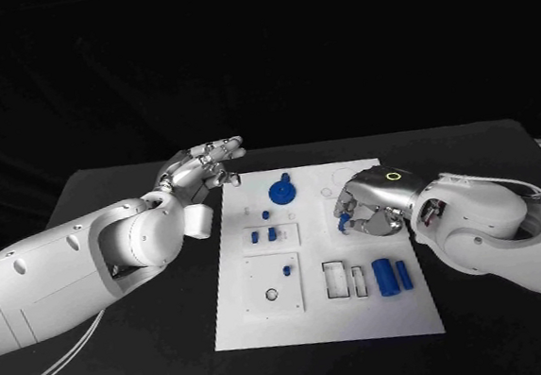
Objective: Assemble the parts on the task board
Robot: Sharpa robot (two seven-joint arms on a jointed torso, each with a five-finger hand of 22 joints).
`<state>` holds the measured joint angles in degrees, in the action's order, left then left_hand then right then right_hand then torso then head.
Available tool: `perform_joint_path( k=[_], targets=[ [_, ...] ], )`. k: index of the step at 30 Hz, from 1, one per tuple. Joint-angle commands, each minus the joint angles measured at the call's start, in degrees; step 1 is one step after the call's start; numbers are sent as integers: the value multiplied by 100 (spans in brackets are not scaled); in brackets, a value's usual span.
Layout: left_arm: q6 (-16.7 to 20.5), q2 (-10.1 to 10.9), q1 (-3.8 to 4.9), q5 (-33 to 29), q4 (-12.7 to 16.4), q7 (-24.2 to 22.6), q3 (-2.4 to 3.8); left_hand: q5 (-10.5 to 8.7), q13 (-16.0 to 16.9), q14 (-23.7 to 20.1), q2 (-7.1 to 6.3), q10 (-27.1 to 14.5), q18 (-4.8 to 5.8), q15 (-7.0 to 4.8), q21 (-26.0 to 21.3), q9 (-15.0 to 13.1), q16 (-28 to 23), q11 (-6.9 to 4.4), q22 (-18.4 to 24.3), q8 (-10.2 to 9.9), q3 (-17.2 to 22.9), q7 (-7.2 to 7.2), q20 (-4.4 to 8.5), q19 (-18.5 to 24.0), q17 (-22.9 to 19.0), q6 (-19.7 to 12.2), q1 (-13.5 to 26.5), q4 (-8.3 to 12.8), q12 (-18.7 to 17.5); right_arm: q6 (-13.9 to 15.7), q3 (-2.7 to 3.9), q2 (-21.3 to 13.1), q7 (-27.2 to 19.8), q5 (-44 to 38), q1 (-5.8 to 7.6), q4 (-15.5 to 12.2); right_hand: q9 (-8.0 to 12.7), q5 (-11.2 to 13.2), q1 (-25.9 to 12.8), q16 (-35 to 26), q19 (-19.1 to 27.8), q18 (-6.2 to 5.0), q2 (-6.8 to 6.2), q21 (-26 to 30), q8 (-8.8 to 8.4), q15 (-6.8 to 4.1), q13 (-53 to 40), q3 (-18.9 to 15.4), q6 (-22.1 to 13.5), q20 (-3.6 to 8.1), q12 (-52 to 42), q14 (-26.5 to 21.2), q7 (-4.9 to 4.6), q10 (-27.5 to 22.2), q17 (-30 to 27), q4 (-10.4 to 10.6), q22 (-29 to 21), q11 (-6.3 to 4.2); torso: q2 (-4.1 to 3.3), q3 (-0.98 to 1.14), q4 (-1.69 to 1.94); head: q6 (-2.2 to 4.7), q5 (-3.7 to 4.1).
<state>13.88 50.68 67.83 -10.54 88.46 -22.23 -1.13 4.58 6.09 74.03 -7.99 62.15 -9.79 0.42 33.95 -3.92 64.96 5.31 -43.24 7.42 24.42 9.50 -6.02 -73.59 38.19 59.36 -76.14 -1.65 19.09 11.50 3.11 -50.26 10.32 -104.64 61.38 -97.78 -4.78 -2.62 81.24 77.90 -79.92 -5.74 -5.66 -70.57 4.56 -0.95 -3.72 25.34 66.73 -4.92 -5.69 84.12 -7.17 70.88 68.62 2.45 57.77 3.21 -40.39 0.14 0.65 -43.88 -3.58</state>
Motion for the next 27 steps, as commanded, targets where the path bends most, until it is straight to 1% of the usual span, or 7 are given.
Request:
perform_joint_path(
  k=[1, 5, 13, 17, 20, 25, 27],
  targets=[
    [-78, -16, 2, 13, 4, -18, 3, 34, 9, -41, 67, -47, -63, 1, -36, 3, -3, 2, 5, 38, -17, 15, 0, -28, -5, -41, -7, 28, 19, 426, 25, -81, -75, 149, 31, -172, 4, -20, 67, 21, -16, -26, 20, -35, 25, -37, -12, 51, 49, 26, 1, 241, 6, 46, 10, 0, 11, 9, 7, -4, -10, 7, -16],
    [-85, -14, 2, 13, 8, -23, 3, 34, 9, -41, 67, -47, -63, 1, -36, 3, -3, 2, 5, 38, -17, 15, 0, -28, -5, -41, -7, 28, 19, 484, 65, -175, -78, 206, 47, -509, 4, -20, 73, 21, -18, -25, 14, -38, 23, -38, -11, 65, 52, 27, 6, 240, 4, 50, 9, -11, 16, 9, -12, -3, -4, 35, -24],
    [-104, -34, 2, 13, 5, -28, 3, 34, 9, -43, 72, -50, -63, 1, -37, 3, -5, 3, 6, 38, -17, 16, 0, -28, -11, -42, -7, 28, 22, 474, 69, 25, -194, 390, -41, -910, 3, -20, 80, 20, -20, -24, 6, -42, 21, -40, -12, 83, 57, 29, 12, 239, 1, 56, 7, -25, 21, 10, 5, -7, 7, 0, -87],
    [-107, -42, 2, 13, 1, -29, 3, 34, 9, -43, 72, -50, -63, 1, -37, 3, -5, 3, 6, 38, -17, 16, 0, -28, -11, -42, -7, 28, 22, 457, 51, 279, -311, 390, -167, -921, 3, -22, 85, 19, -22, -24, 6, -46, 17, -42, -11, 98, 57, 31, 18, 238, -3, 58, 4, -34, 28, 11, -1, -5, -5, 3, -109],
    [-115, -54, 1, 13, -3, -28, 3, 34, 9, -43, 72, -50, -63, 1, -37, 3, -5, 3, 6, 38, -17, 16, 0, -28, -11, -42, -7, 28, 22, 446, 40, 503, -410, 345, -293, -863, 4, -24, 89, 15, -20, -25, 4, -43, 12, -42, -10, 112, 54, 32, 26, 236, -7, 56, -5, -44, 21, 14, -7, 2, 4, 0, -133],
    [-127, -73, 1, 13, -6, -27, 3, 34, 9, -43, 72, -50, -63, 1, -37, 3, -5, 3, 6, 38, -17, 16, 0, -28, -11, -42, -7, 28, 22, 386, 9, 763, -517, 316, -420, -727, 5, -26, 92, 14, -21, -25, 3, -45, 6, -42, -10, 125, 49, 33, 34, 234, -11, 53, -6, -54, 23, 17, -4, -6, 18, -27, -175],
    [-130, -75, 1, 13, -4, -26, 3, 34, 9, -43, 72, -50, -63, 1, -37, 3, -5, 3, 6, 38, -17, 16, 0, -28, -11, -42, -7, 28, 22, 354, -1, 833, -543, 311, -460, -675, 5, -27, 93, 17, -22, -24, 2, -48, 4, -42, -10, 129, 48, 33, 36, 235, -13, 53, -1, -57, 28, 18, -7, -6, 8, -36, -193]
  ],
)
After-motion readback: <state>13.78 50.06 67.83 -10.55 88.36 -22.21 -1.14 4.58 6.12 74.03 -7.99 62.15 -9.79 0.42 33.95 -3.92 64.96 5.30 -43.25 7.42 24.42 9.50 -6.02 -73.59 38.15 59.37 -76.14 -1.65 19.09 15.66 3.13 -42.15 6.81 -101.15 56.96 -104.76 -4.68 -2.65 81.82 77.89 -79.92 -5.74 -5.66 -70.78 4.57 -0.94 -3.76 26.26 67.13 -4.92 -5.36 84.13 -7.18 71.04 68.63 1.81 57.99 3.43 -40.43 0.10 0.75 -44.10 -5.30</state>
